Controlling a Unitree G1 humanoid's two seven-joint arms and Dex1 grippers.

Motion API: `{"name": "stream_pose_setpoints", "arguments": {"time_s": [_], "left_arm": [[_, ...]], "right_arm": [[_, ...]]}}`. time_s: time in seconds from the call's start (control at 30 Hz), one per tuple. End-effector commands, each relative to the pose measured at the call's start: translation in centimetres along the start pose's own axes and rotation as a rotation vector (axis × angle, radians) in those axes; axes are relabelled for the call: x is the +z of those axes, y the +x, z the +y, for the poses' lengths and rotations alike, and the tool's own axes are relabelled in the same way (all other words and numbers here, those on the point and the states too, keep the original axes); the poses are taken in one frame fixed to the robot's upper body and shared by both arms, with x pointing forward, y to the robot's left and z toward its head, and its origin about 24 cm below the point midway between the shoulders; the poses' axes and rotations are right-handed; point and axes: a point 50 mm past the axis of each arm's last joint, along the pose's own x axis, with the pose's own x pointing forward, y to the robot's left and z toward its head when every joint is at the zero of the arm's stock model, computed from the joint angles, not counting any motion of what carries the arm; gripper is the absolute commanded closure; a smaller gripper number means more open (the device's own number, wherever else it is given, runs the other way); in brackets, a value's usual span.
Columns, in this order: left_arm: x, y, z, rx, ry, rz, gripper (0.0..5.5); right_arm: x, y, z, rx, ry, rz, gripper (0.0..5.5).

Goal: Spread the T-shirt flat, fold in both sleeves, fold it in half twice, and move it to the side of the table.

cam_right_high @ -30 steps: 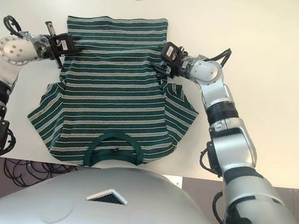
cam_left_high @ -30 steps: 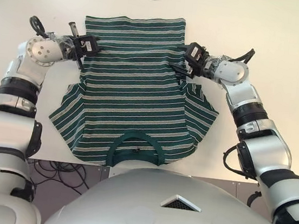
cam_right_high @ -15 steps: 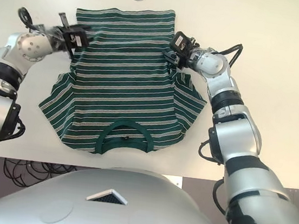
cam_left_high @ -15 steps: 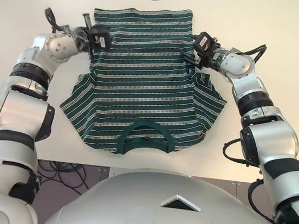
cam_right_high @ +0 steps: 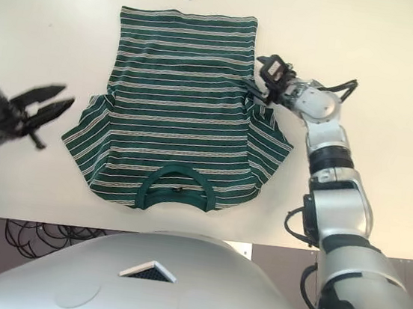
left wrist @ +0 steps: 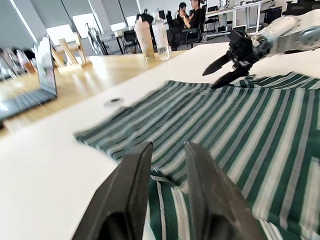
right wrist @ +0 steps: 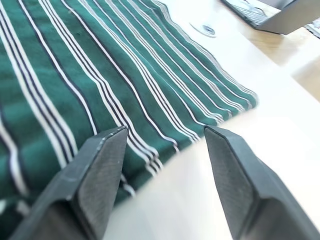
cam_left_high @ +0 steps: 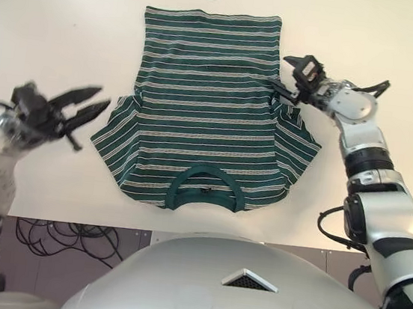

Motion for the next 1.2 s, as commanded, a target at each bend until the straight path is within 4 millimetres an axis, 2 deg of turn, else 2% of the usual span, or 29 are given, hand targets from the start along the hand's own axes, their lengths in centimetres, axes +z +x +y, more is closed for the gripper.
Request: {"name": "stream_pose_setpoints", "arguments": {"time_s": [0.03, 0.17, 0.27, 0.37, 0.5, 0.67, 0.93, 1.2], "left_arm": [[-1.0, -1.4, -0.5, 0.034, -0.024, 0.057, 4.38], [-3.1, -1.3, -1.4, 0.034, -0.116, 0.162, 4.38], [-4.6, -1.0, -1.3, 0.09, -0.195, 0.207, 4.38], [-5.6, -0.8, -1.3, 0.122, -0.26, 0.214, 3.98], [-5.6, -0.6, -1.2, 0.144, -0.284, 0.179, 3.45], [-3.8, -0.3, -0.9, 0.153, -0.265, 0.061, 2.86], [-5.3, -0.9, -1.0, 0.176, -0.33, 0.164, 2.86], [-6.5, -1.4, -1.2, 0.164, -0.374, 0.222, 3.96]], "right_arm": [[1.3, -0.5, -0.6, -0.019, 0.004, -0.057, 2.73], [2.1, -0.7, -0.1, -0.007, -0.003, -0.083, 2.73], [2.2, -1.0, -0.1, -0.008, -0.003, -0.078, 2.73], [2.1, -1.3, -0.2, -0.012, -0.003, -0.07, 2.7], [2.0, -1.6, -0.3, -0.016, -0.003, -0.065, 2.7], [1.9, -1.7, -0.3, -0.013, -0.001, -0.059, 2.7], [1.9, -1.8, -0.3, -0.007, 0.0, -0.059, 2.7], [2.0, -1.9, -0.3, -0.006, 0.002, -0.061, 2.7]]}}
